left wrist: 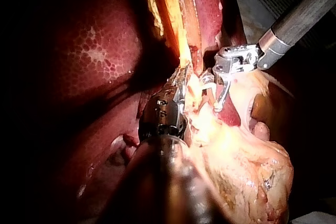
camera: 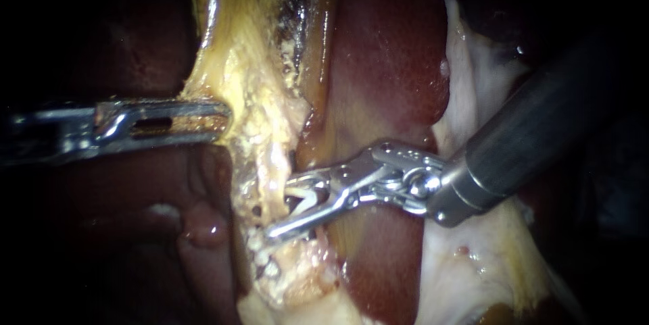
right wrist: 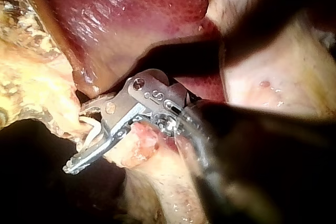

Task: Clipping third clip left tube

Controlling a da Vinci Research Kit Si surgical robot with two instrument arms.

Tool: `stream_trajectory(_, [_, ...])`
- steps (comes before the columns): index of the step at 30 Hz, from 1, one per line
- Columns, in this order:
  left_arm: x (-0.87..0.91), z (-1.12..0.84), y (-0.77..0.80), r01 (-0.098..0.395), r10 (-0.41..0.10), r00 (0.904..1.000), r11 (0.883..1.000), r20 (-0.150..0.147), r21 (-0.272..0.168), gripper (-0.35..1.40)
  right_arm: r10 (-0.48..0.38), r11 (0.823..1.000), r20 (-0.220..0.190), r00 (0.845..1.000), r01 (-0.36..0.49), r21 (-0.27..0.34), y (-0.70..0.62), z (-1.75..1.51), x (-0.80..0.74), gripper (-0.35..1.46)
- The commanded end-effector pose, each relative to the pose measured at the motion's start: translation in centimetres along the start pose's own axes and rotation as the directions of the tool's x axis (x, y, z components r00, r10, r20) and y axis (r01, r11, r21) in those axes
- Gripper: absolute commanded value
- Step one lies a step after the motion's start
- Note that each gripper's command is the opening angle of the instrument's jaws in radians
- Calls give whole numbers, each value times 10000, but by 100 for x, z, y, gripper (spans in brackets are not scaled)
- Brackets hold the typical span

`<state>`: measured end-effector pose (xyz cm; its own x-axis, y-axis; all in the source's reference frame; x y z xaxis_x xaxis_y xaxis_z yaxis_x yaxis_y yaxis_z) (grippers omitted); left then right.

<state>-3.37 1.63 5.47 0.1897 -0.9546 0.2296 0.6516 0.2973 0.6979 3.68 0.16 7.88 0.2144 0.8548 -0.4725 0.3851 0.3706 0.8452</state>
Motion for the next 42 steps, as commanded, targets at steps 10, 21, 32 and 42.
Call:
stream_trajectory(10, [0, 2, 3, -8, 8, 10000, 10000, 0, 2, -35, 444, 9981, -681, 9967, -413, 456, -3, -5, 17, 54])
stream_trajectory(21, [1, 6, 10, -29, 29, 10000, 10000, -11, 31, -35, 795, 9967, -806, 9936, -780, 209, -7, -11, 26, 53])
stream_trajectory(32, [2, 8, 7, -26, 26, 10000, 10000, 5, 12, -35, 1079, 9941, -906, 9900, -1061, 244, 12, 20, 28, 51])
stream_trajectory(42, [3, 9, 3, -14, 14, 10000, 10000, 15, -5, -35, 1579, 9874, -905, 9833, -1569, 182, 15, 26, 25, 47])
